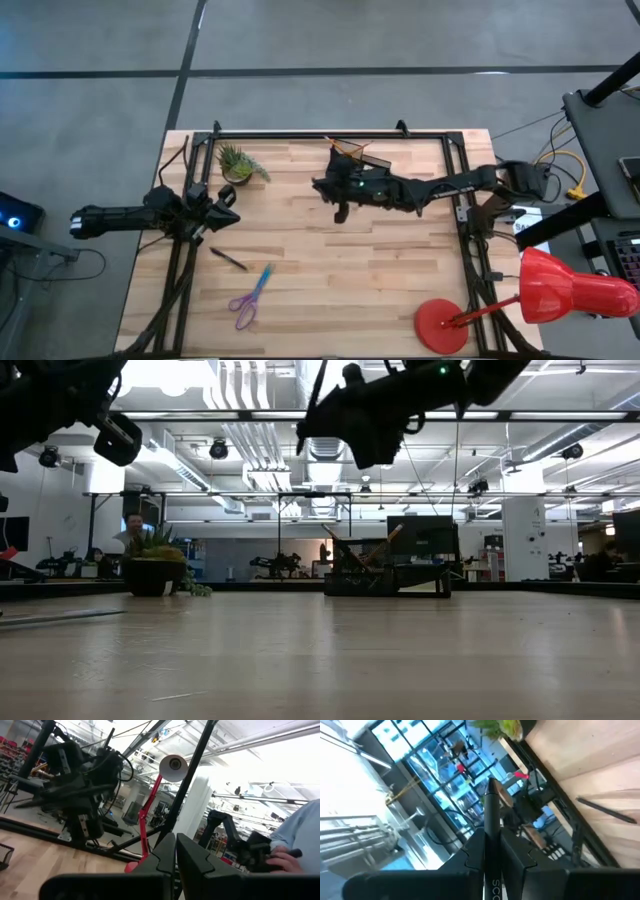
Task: Pick and place office supplies into organizer
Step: Put the bottom black pen into the black desk organizer
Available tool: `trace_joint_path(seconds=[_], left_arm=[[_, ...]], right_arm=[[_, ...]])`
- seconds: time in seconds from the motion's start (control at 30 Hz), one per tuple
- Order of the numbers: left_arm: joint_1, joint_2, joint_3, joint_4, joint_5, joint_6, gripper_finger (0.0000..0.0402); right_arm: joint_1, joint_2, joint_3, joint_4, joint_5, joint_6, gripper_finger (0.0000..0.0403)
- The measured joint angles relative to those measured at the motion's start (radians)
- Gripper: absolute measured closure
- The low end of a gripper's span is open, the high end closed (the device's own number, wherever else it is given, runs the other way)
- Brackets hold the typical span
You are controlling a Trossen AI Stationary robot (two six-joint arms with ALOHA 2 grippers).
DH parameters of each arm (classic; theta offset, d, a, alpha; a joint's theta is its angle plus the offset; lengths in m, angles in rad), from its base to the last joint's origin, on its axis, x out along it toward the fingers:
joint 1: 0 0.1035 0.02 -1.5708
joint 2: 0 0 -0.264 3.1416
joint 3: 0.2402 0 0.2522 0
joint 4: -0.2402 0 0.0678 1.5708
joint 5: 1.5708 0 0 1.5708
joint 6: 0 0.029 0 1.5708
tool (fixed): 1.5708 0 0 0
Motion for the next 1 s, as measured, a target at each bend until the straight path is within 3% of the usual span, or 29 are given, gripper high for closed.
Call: trace_joint_path(seconds=[0.17,0.43,0.67,0.87,1.0], left_arm=[[0.0,0.0,0.0,0.0,0.0,0.0,0.0402],[0.0,-0.001,0.0,0.0,0.0,0.0,0.0402],[0.0,0.001,0.0,0.0,0.0,0.0,0.0402],[0.0,0.0,0.0,0.0,0.0,0.0,0.0402],[0.0,0.0,0.0,0.0,0.0,0.0,0.0402]], right_arm=[[-0.095,-0.085,-0.02,-0.08,0.002,0.041,0.0374],[-0.265,-0.165,0.053,-0.527,-0.102,0.362,0.0374],[-0.376,-0.09,0.109,-0.536,-0.14,0.352,0.0374],[-0.458,0.039,0.144,-0.52,-0.323,0.418,0.0374],[-0.471,0.093,0.176,-0.501,-0.35,0.429,0.0374]])
